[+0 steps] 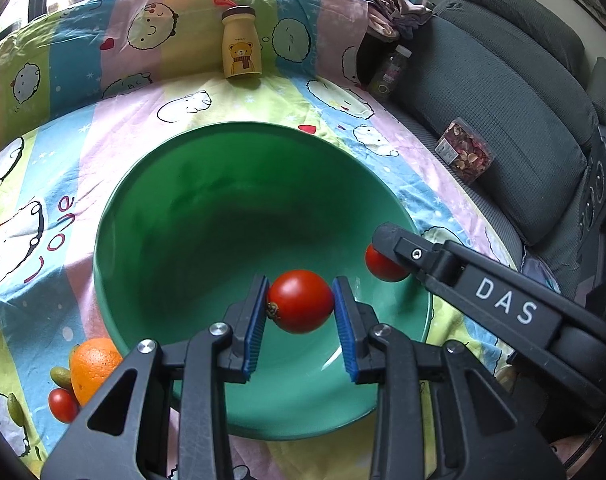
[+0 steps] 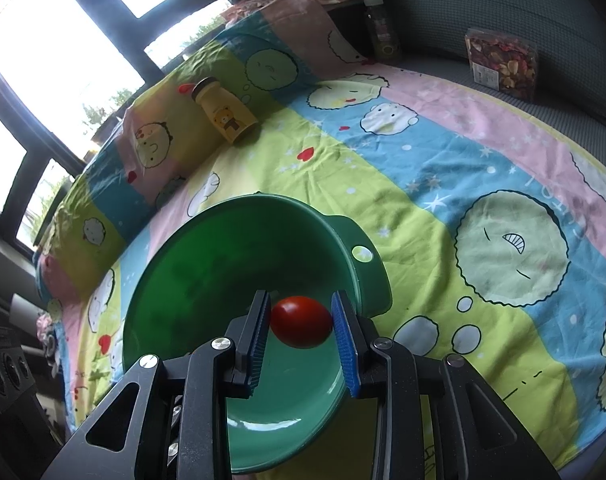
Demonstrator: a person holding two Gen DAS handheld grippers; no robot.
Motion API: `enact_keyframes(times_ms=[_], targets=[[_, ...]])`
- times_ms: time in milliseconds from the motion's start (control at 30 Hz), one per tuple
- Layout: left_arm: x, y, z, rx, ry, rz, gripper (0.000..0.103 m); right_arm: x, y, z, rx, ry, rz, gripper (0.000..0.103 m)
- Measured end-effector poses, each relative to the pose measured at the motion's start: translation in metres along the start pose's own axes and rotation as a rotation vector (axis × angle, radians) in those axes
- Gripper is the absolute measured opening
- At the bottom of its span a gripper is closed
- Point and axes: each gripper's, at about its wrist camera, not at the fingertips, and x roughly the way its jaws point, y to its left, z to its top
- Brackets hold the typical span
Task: Organize fruits
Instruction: 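Carry the tomato in the left tool over the green bowl, then open the left tool to drop the tomato into the bowl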
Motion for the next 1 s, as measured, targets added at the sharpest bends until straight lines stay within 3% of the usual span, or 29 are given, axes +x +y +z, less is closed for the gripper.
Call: enact_keyframes(times_ms=[533,800,900,1000], targets=[[0.000,0.001,0.000,-0.009,0.001,0.006,0.031,0.002,0.001,0.001,-0.006,0.001,-0.007,0.034],[-0.009,0.000,0.000,-0.005,-0.027,0.008,0.037,0.001,0.001,0.001,-0.011,0.003,-0.002,0.034],[-0.017,0.001,0.000,-0.006,-0.045,0.010,0.040,0.000,0.002,0.001,-0.013,-0.001,-0.005,0.038],[-0.027,0.003,-0.001,-0.013,-0.063,0.008,0.043,-0.005,0.005,0.001,-0.019,-0.021,0.003,0.049]])
